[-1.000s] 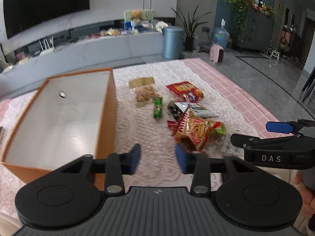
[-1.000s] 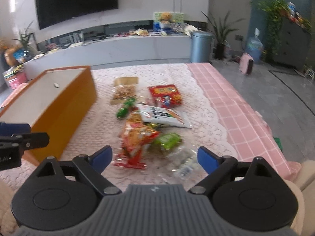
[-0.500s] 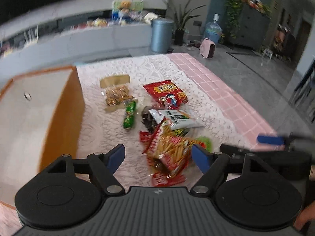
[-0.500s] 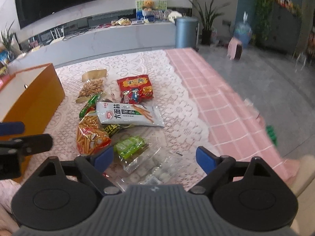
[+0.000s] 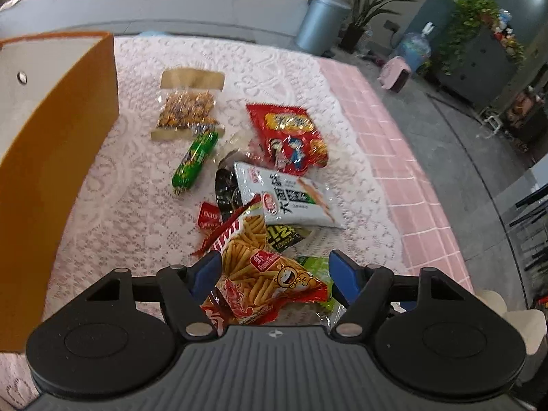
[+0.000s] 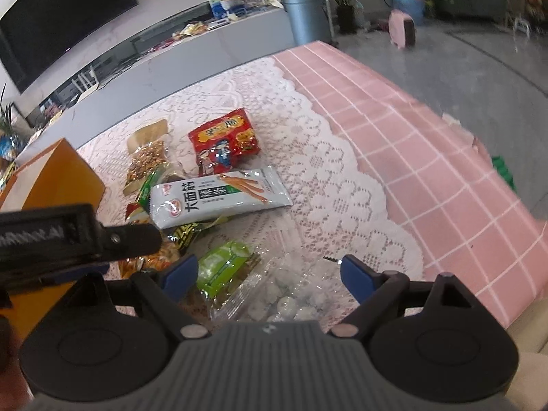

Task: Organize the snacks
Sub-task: 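Grasp the shrimp-chip bag with the left tool while the right tool grasps the green snack pack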

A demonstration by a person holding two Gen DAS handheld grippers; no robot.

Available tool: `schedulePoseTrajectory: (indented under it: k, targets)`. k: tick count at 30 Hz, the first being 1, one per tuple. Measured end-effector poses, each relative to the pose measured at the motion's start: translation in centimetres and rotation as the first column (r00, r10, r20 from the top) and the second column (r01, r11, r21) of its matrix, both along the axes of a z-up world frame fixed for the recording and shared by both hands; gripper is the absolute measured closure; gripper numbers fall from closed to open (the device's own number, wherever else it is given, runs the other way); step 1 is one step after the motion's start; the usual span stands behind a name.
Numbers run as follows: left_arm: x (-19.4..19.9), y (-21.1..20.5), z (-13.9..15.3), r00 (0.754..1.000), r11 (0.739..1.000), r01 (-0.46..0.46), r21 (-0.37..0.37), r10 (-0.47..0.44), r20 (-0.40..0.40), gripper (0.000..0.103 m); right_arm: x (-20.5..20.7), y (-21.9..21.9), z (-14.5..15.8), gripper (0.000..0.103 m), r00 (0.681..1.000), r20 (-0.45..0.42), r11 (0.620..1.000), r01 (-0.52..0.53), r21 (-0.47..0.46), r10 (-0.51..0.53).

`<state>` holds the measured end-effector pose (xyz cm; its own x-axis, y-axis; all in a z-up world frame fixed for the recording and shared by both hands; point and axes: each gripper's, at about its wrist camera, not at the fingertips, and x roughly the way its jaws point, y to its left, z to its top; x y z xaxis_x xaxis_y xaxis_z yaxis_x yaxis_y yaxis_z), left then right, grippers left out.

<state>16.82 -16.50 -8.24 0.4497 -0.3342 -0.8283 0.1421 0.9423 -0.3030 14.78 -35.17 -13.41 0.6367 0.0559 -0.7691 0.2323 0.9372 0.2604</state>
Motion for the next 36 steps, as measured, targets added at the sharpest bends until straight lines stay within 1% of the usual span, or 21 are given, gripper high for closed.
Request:
schedulePoseTrajectory:
  k: [2,4,5,7,10,13,18,23,27,28,32,36]
  targets:
    - [0.3,0.0,-0.4,0.999,1.000,-0.026,-0.002,0.026,-0.024,0.021,0.2,0.0,-0.3,0.016,1.000,-0.003,1.000,-0.002,0.007,0.002]
    - [0.4,-0.1,-0.6,0.999,0.999,-0.031,0.016,0.032,-0.027,0.021,0.4,0.1,-0.4,0.016,1.000,-0.002,1.000,-0.011,0.012,0.011]
    - [0.5,-0.1,-0.7,0.999,0.999,-0.028,0.026,0.028,-0.025,0.023,0.4,0.1,-0.5,0.016,1.000,0.000,1.000,-0.016,0.013,0.016]
    - [0.6,0.0,-1.0,1.000,1.000,-0.013,0.020,0.014,-0.023,0.033,0.5,0.2,-0.6,0.016,1.000,0.001,1.000,-0.026,0.014,0.026]
    - [0.7,0.7,-1.0,0.999,1.000,0.023,0.009,-0.023,-0.030,0.039,0.5,0.4,-0.6,0.016,0.999,0.008,0.999,-0.042,0.019,0.042]
    - [0.8,1.5,-0.9,0.998,0.999,0.054,-0.003,-0.054,-0.044,0.041,0.5,0.4,-0.6,0.016,0.999,0.018,0.999,-0.044,0.019,0.044]
    - [1.1,3.3,-0.4,0.992,0.993,0.116,0.010,-0.116,-0.052,0.043,0.3,1.3,-0.4,0.016,0.996,0.036,0.996,-0.084,-0.022,0.085]
    - [0.9,4.8,-0.6,0.988,0.985,0.148,0.093,-0.144,-0.051,0.044,-0.3,2.2,0.2,0.016,0.990,0.073,0.991,-0.113,-0.074,0.119]
    - [0.6,5.9,-1.5,0.985,0.978,0.165,0.126,-0.157,-0.072,0.045,-0.3,3.1,0.3,0.016,0.983,0.081,0.980,-0.156,-0.126,0.167]
    - [0.4,6.2,-1.6,0.984,0.978,0.170,0.118,-0.163,-0.067,0.045,-0.3,3.4,0.3,0.016,0.981,0.079,0.976,-0.167,-0.140,0.179]
    - [0.2,6.6,-1.6,0.982,0.976,0.185,0.113,-0.180,-0.057,0.044,0.5,4.0,-0.2,0.016,0.978,0.038,0.965,-0.195,-0.173,0.204]
    - [0.1,6.8,-1.6,0.982,0.975,0.186,0.121,-0.182,-0.048,0.039,1.6,4.6,-1.0,0.018,0.977,-0.031,0.959,-0.214,-0.189,0.212]
